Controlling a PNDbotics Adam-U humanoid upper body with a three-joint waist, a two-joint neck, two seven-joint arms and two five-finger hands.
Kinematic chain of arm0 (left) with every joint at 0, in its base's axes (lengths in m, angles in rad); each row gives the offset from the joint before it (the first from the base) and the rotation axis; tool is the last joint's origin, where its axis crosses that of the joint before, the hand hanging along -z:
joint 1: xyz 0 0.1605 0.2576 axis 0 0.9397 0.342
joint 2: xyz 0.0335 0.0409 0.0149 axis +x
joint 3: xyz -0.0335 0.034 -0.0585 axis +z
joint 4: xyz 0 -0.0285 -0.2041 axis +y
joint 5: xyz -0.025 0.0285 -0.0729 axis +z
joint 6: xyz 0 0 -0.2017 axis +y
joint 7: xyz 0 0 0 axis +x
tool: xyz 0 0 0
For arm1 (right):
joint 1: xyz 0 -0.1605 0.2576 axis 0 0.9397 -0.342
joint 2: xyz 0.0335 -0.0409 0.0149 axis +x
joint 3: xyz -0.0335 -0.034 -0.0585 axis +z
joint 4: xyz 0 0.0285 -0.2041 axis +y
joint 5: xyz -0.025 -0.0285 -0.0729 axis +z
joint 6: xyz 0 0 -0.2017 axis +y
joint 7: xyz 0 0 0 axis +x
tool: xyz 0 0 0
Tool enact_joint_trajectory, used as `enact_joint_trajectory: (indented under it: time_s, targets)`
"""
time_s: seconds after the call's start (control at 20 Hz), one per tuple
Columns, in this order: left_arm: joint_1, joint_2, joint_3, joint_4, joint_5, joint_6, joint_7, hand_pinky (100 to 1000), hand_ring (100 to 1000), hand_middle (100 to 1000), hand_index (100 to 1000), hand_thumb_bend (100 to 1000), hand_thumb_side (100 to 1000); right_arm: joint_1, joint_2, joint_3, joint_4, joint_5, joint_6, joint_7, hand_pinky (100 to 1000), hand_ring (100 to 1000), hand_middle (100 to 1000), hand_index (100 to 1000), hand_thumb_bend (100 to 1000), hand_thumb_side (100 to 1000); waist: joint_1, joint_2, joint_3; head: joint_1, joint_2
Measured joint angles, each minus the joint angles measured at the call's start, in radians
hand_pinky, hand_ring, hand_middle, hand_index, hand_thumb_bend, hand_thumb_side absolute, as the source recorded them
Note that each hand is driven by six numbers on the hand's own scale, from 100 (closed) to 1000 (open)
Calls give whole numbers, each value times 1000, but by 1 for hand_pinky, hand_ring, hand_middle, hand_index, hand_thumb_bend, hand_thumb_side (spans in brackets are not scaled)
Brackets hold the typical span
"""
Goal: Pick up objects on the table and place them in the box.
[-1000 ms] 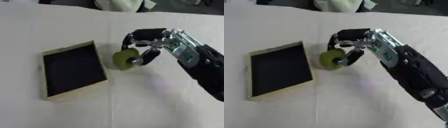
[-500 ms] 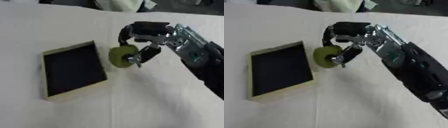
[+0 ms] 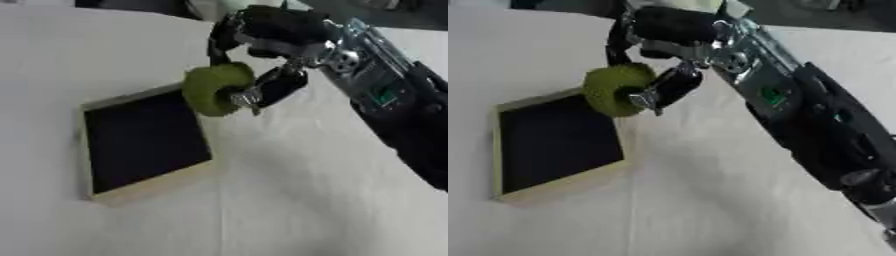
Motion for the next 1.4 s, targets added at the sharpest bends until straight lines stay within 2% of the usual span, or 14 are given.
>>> enact_joint_trajectory:
  time_s: [0.15,0.65,1.0,1.15,1.4]
  targets:
    - [-4,-6,0,0,2,-3,4,499,695,613,660,100,488,-17,30,10,12,20,-11,4,711,659,429,574,100,197,0,0,5,-7,3]
    - [-32,-18,0,0,7,-9,20,505,692,610,662,100,478,-34,189,9,172,129,-50,2,698,658,417,576,100,214,-2,1,33,-38,6]
    - [-51,-26,-3,0,9,-12,27,507,692,609,662,100,475,-29,286,-11,301,262,-95,-24,709,671,431,585,100,211,-3,6,48,-58,6]
    - [-54,-26,-6,0,11,-12,27,506,692,609,662,100,476,-22,321,-24,357,329,-122,-46,723,702,475,625,100,218,-3,8,50,-64,6]
    - [-56,-27,-6,0,13,-12,27,506,692,609,662,100,476,-9,351,-34,420,423,-189,-42,774,795,662,768,100,278,-4,11,52,-65,6]
